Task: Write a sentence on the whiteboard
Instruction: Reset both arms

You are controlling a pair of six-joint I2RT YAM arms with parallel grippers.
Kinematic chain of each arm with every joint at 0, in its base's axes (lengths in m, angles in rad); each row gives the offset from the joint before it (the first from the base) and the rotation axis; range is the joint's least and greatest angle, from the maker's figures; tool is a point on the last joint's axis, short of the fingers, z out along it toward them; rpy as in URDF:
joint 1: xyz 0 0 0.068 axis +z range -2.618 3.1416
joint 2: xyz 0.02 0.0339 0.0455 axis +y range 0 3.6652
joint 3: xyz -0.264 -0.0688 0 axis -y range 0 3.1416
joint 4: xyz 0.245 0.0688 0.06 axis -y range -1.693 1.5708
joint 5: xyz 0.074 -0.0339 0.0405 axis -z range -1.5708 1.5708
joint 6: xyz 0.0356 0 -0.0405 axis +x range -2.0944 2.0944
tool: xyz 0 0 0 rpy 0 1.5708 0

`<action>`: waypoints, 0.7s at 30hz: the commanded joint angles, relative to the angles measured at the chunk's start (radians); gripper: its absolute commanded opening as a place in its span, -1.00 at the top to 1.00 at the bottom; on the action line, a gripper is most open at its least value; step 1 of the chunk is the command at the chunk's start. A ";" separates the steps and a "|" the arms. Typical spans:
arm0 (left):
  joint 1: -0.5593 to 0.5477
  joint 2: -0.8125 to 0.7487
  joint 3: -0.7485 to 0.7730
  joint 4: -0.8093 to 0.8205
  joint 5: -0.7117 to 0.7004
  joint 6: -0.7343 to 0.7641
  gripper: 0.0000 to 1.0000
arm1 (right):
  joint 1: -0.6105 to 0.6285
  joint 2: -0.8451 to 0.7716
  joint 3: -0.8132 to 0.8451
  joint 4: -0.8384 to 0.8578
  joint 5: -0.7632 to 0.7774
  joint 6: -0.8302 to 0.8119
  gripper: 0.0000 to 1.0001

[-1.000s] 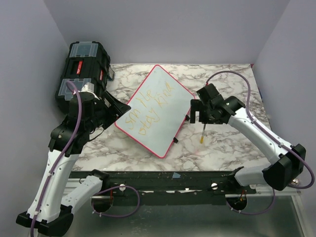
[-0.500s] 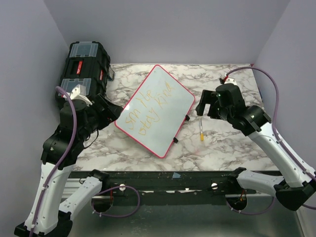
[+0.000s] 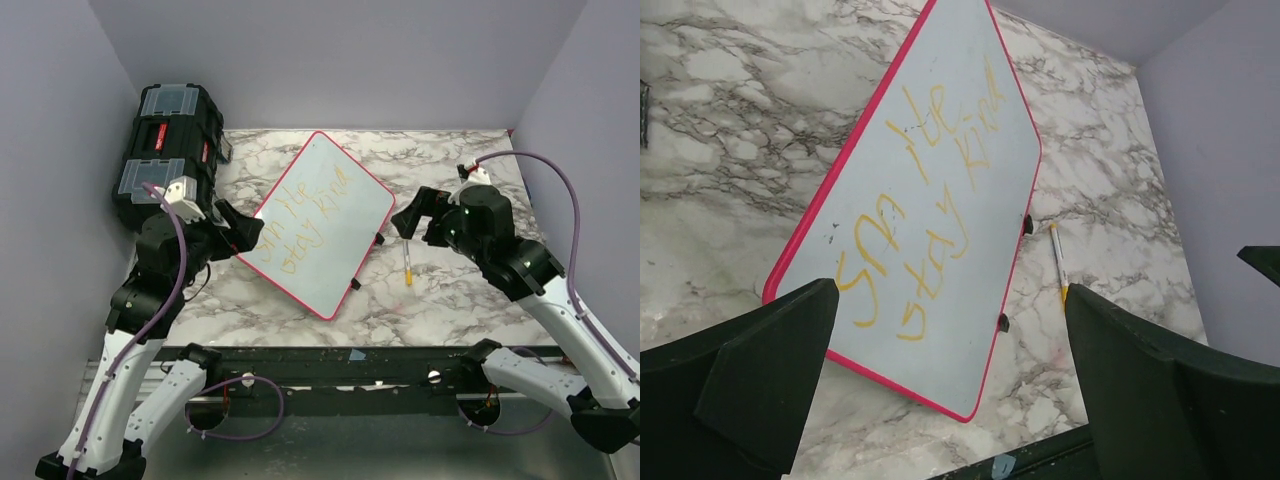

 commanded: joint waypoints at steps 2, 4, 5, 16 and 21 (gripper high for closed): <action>0.007 -0.073 -0.103 0.241 0.129 0.102 -0.97 | 0.002 -0.085 -0.096 0.101 -0.145 0.041 -1.00; 0.007 -0.081 -0.114 0.267 0.148 0.122 -0.97 | 0.002 -0.109 -0.122 0.114 -0.151 0.053 -1.00; 0.007 -0.078 -0.112 0.268 0.152 0.130 -0.97 | 0.003 -0.116 -0.128 0.119 -0.149 0.055 -1.00; 0.007 -0.068 -0.101 0.262 0.134 0.153 -0.97 | 0.002 -0.109 -0.129 0.122 -0.164 0.044 -1.00; 0.007 -0.071 -0.099 0.256 0.131 0.158 -0.97 | 0.003 -0.114 -0.137 0.132 -0.171 0.045 -1.00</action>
